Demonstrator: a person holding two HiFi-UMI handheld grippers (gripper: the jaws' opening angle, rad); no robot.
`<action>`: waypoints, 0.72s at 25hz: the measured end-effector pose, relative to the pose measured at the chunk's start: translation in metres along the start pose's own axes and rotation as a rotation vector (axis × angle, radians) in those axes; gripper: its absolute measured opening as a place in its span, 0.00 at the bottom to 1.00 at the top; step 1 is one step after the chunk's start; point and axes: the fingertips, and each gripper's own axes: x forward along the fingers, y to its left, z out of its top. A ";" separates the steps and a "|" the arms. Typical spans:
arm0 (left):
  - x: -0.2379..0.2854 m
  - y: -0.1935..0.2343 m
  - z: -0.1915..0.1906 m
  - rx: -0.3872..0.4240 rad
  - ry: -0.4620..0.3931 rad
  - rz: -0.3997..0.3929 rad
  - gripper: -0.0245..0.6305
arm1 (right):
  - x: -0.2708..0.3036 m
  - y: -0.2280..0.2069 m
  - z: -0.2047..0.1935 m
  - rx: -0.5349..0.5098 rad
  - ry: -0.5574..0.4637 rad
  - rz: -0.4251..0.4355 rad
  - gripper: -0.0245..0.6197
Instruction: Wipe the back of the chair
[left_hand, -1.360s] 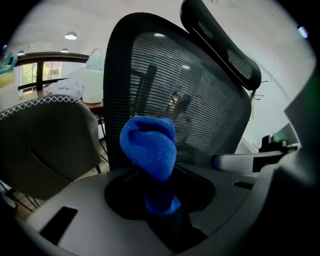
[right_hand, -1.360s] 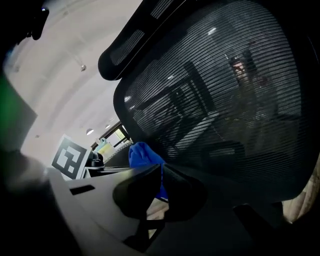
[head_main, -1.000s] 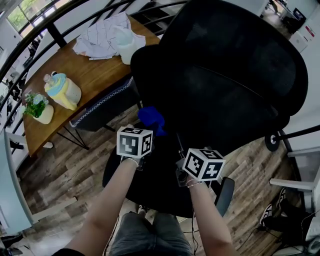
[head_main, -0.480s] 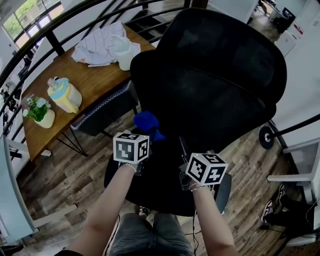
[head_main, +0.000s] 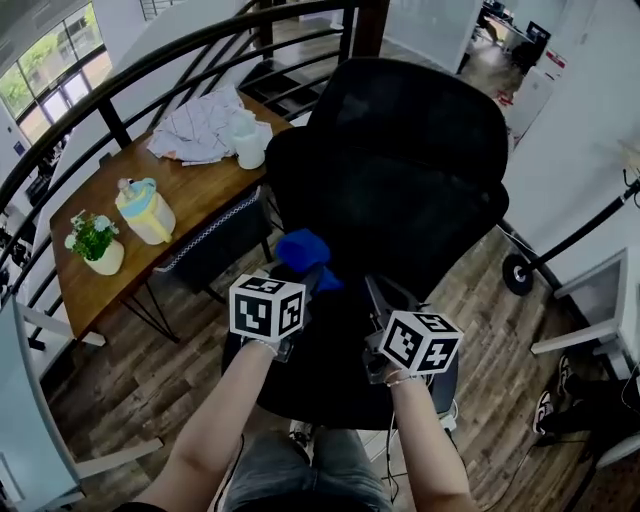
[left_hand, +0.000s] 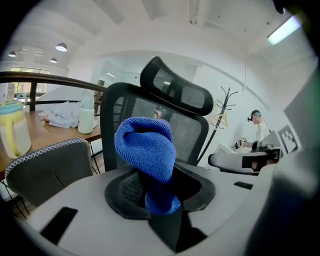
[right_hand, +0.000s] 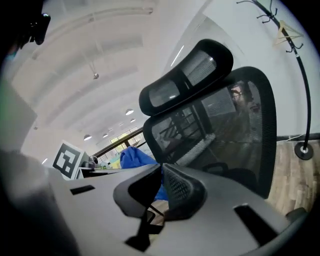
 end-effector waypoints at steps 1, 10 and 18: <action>-0.007 -0.008 0.004 0.015 -0.009 -0.019 0.22 | -0.008 0.005 0.006 -0.007 -0.025 -0.001 0.09; -0.074 -0.074 0.025 0.181 -0.067 -0.139 0.22 | -0.084 0.062 0.031 -0.065 -0.158 0.030 0.09; -0.122 -0.117 0.030 0.275 -0.113 -0.236 0.22 | -0.121 0.104 0.028 -0.133 -0.200 0.057 0.09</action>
